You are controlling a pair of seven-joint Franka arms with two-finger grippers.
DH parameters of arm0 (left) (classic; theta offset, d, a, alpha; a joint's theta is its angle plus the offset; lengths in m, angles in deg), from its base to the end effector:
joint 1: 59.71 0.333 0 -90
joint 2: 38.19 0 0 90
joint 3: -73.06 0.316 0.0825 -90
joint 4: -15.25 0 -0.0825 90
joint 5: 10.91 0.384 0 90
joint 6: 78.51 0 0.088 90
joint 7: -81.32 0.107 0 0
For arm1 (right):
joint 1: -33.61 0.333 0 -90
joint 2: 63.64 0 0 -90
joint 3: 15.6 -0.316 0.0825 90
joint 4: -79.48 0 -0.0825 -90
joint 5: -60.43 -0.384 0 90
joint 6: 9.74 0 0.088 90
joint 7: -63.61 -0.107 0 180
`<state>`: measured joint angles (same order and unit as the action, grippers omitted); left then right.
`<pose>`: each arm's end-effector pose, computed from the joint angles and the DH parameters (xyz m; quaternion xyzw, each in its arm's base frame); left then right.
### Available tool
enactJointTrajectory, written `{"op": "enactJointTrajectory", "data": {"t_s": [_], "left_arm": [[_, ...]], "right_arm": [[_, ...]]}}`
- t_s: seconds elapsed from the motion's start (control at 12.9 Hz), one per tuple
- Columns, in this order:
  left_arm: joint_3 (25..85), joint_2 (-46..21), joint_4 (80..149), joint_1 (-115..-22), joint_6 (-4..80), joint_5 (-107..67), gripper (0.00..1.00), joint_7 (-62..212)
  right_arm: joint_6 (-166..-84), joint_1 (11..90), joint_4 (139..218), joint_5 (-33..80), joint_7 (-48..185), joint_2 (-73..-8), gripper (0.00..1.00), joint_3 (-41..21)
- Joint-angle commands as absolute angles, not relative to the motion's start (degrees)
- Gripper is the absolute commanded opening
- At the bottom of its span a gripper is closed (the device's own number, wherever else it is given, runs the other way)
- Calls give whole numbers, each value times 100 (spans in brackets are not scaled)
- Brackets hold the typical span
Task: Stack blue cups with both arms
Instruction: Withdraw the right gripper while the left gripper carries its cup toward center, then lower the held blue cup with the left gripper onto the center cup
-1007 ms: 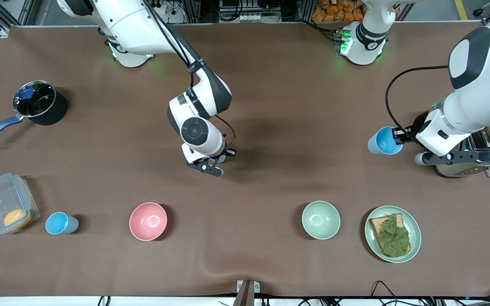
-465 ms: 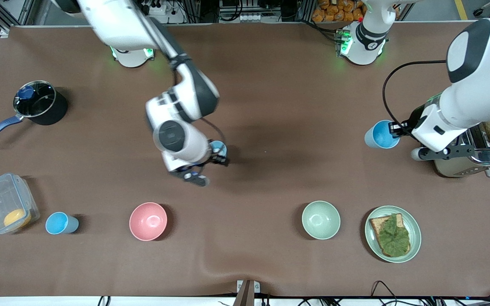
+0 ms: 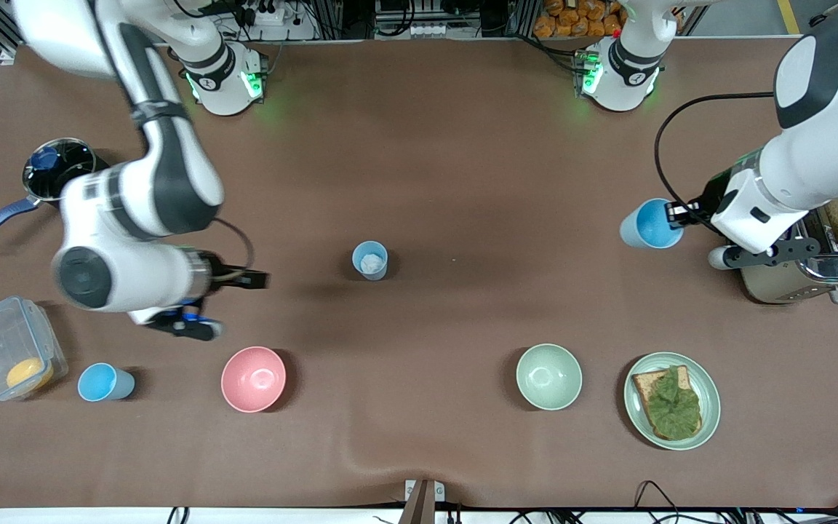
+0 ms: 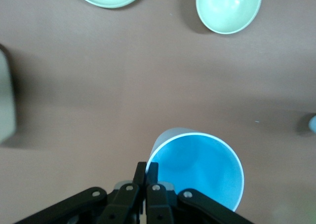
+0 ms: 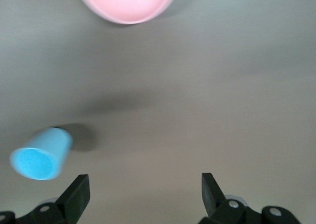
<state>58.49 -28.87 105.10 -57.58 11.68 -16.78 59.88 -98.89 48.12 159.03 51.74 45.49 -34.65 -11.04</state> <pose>0.5800 -0.1287 0.5362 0.9912 0.0821 -0.0931 0.0463 0.6488 0.1396 0.3968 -0.9811 0.0800 0.1756 0.0129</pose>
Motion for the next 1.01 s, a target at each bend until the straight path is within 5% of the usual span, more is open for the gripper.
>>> {"op": "enactJointTrajectory", "data": {"t_s": [0.0, 0.46, 0.62, 0.93], "left_arm": [[5619, -2800, 10393, -5856, 1060, -1996, 0, 5287], [5425, -2501, 10121, -6786, 1087, -2145, 0, 3996], [5407, -2239, 9893, -7322, 1463, -2172, 0, 3179], [5442, -1694, 9778, -8289, 2894, -2146, 0, 2202]], "right_arm": [[-9614, 4321, 16034, 5507, 5338, -3753, 100, -1217], [-10015, 3556, 16779, 5920, 6273, -5148, 100, -1138], [-10263, 3476, 17061, 5920, 6264, -5772, 100, -980], [-9790, 3423, 16913, 5938, 6229, -6012, 100, -971]]}}
